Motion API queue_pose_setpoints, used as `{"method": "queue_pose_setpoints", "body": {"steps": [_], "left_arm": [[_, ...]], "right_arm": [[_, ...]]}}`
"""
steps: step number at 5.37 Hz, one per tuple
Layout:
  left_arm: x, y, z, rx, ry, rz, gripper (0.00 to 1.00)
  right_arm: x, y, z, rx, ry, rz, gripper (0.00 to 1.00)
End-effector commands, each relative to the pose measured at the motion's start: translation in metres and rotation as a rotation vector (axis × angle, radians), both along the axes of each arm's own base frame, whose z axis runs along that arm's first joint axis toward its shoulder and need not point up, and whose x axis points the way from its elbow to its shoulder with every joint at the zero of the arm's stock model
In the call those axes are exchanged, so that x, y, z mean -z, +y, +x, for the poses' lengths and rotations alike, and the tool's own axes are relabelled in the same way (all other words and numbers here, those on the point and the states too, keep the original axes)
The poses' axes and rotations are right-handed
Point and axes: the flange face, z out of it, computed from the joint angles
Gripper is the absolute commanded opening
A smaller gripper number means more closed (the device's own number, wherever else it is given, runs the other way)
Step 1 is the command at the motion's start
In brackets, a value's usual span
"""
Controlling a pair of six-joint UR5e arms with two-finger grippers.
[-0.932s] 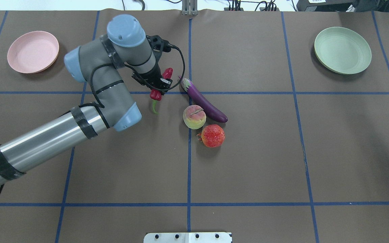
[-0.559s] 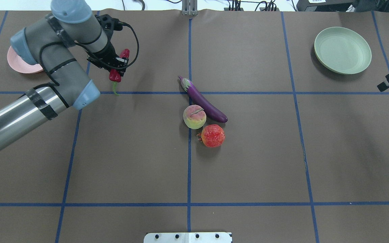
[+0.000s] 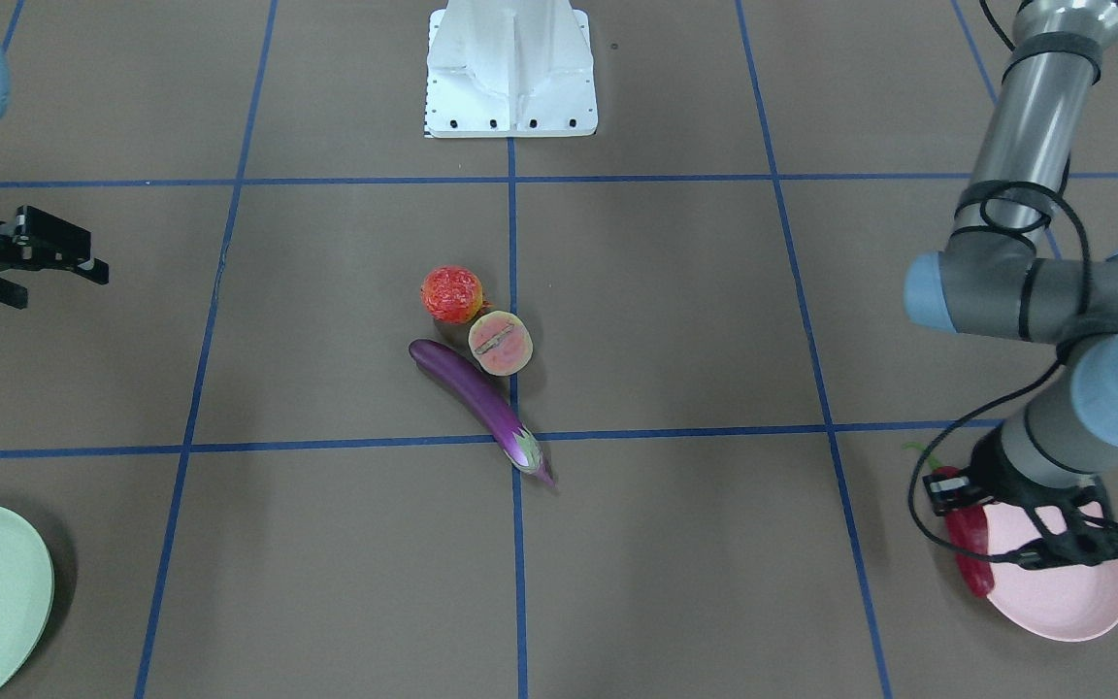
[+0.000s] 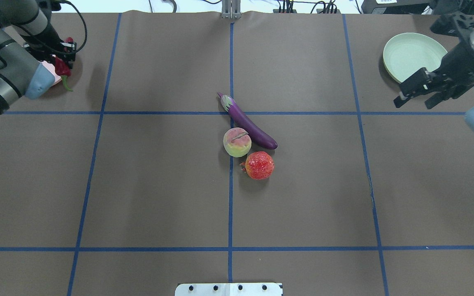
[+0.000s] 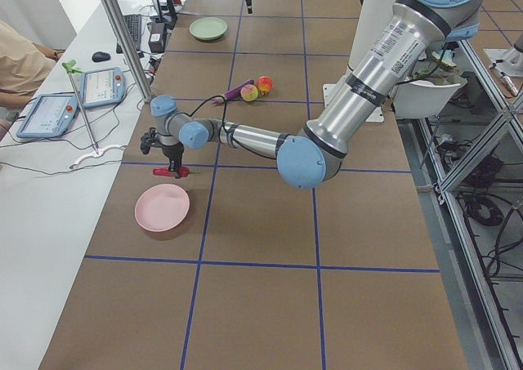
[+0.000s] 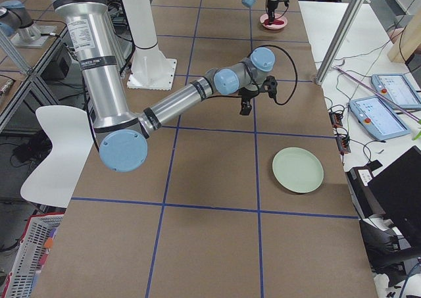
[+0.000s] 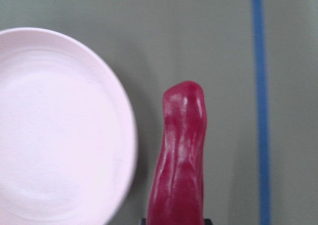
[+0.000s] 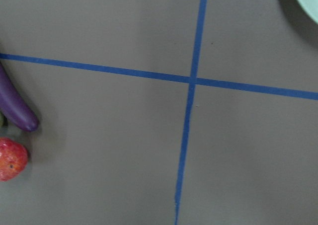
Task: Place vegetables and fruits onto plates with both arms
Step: 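Carry the pepper to the pink plate while the right arm reaches forward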
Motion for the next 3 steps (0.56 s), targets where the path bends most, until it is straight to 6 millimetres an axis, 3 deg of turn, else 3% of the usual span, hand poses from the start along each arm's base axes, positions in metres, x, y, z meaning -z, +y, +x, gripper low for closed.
{"method": "queue_pose_setpoints", "body": {"steps": [1,2,3], "left_arm": [[-0.056,-0.019,-0.041,0.054,-0.044,-0.095,0.07],[-0.073,-0.019,-0.042,0.056,-0.045,-0.097,0.18],[-0.075,-0.023,-0.050,0.067,-0.039,-0.090,0.91]], "right_arm": [[0.070,0.027,-0.088,-0.048,0.040,-0.066,1.00],[0.096,0.050,-0.143,-0.076,0.080,-0.085,1.00],[0.110,0.079,-0.192,-0.102,0.107,-0.083,1.00]]}}
